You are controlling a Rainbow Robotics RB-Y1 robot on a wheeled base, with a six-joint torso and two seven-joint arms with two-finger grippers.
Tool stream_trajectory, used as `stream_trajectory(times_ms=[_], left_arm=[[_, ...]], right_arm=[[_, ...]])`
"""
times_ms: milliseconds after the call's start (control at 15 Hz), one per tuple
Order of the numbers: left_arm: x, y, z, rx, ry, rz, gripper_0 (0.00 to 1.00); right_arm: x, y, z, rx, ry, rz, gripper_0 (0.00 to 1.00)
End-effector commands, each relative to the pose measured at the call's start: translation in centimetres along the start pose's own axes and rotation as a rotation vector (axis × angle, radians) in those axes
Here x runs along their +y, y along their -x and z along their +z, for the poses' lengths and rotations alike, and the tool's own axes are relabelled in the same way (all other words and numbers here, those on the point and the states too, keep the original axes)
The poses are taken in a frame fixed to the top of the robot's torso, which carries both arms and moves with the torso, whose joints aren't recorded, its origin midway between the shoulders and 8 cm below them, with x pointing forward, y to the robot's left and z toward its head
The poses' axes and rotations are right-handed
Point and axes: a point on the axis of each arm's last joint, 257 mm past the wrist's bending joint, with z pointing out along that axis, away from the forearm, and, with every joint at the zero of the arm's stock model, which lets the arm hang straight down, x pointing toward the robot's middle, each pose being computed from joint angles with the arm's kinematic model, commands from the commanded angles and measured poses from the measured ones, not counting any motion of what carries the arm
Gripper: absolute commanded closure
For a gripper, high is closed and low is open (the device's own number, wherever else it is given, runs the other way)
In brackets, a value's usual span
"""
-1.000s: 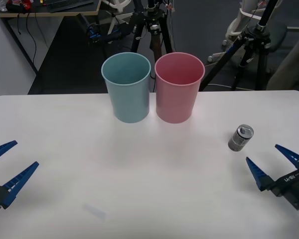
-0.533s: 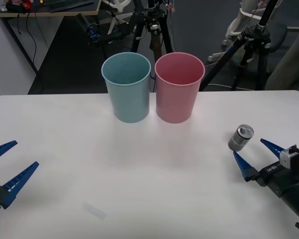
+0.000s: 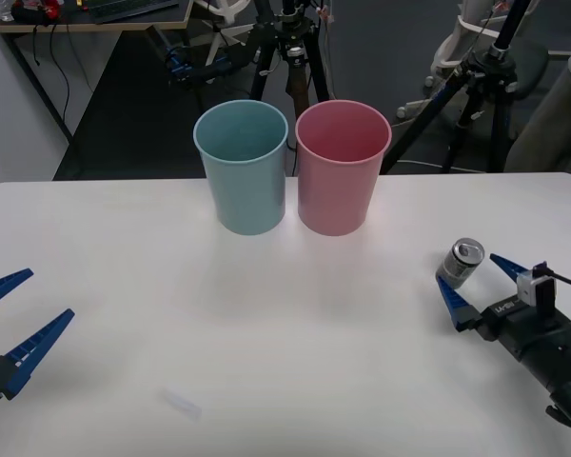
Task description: Grasp the object on the table and drop it into the matching bin: aluminum can to the light blue bin, PET bottle to the pink bin.
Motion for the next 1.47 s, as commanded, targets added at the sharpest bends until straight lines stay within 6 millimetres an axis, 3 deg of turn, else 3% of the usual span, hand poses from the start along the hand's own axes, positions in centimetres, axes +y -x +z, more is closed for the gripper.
stream_trajectory(times_ms=[67, 800, 1467], left_arm=[[0.0, 0.0, 0.0, 0.000, 0.000, 0.000, 0.00], [0.0, 0.0, 0.0, 0.000, 0.000, 0.000, 0.00], [0.0, 0.0, 0.0, 0.000, 0.000, 0.000, 0.00]], right_arm=[[-0.4, 0.3, 0.6, 0.003, -0.017, -0.010, 0.00], [-0.7, -0.8, 4.3, 0.026, -0.018, 0.032, 0.00], [-0.1, -0.6, 5.2, 0.021, -0.008, 0.042, 0.00]])
